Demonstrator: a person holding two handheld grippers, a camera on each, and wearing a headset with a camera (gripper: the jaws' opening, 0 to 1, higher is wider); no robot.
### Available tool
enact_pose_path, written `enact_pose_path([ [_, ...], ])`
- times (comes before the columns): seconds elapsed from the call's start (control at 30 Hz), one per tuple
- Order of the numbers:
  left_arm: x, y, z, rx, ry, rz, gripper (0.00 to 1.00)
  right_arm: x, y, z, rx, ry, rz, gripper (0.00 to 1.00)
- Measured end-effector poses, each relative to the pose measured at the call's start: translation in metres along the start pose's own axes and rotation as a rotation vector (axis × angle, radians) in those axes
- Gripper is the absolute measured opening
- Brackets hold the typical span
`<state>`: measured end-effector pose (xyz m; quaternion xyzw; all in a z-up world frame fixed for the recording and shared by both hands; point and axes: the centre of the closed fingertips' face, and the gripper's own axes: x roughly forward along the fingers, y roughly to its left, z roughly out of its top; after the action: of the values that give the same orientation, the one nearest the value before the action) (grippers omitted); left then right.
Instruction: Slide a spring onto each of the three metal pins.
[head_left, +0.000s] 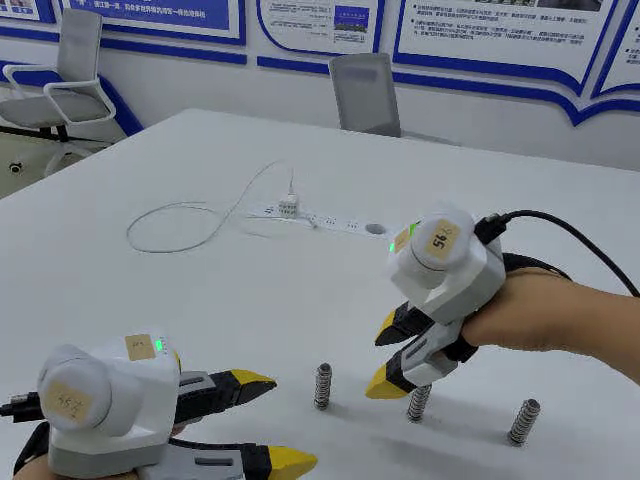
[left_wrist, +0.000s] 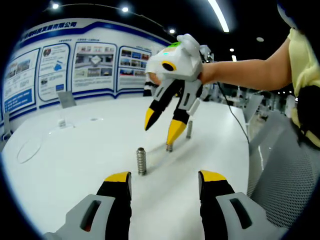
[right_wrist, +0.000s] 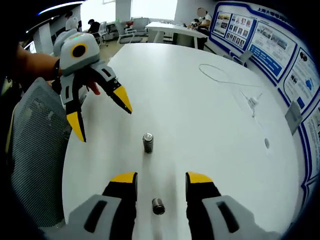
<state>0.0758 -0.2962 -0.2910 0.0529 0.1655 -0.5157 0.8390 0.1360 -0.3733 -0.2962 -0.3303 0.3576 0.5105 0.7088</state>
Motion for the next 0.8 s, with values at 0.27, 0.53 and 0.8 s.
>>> enact_pose_path([
  [0.27,0.003,0.002,0.002,0.002,0.003,0.003,0.57,-0.019,-0.006,-0.017,0.054,-0.050,-0.049,0.46],
  [0.53,0.005,0.002,0.003,0.006,0.009,0.001,0.59,-0.041,-0.012,-0.036,0.115,-0.105,-0.104,0.51],
  [0.8,0.007,0.004,0.005,0.008,0.009,0.003,0.60,-0.057,-0.014,-0.055,0.172,-0.150,-0.156,0.55],
])
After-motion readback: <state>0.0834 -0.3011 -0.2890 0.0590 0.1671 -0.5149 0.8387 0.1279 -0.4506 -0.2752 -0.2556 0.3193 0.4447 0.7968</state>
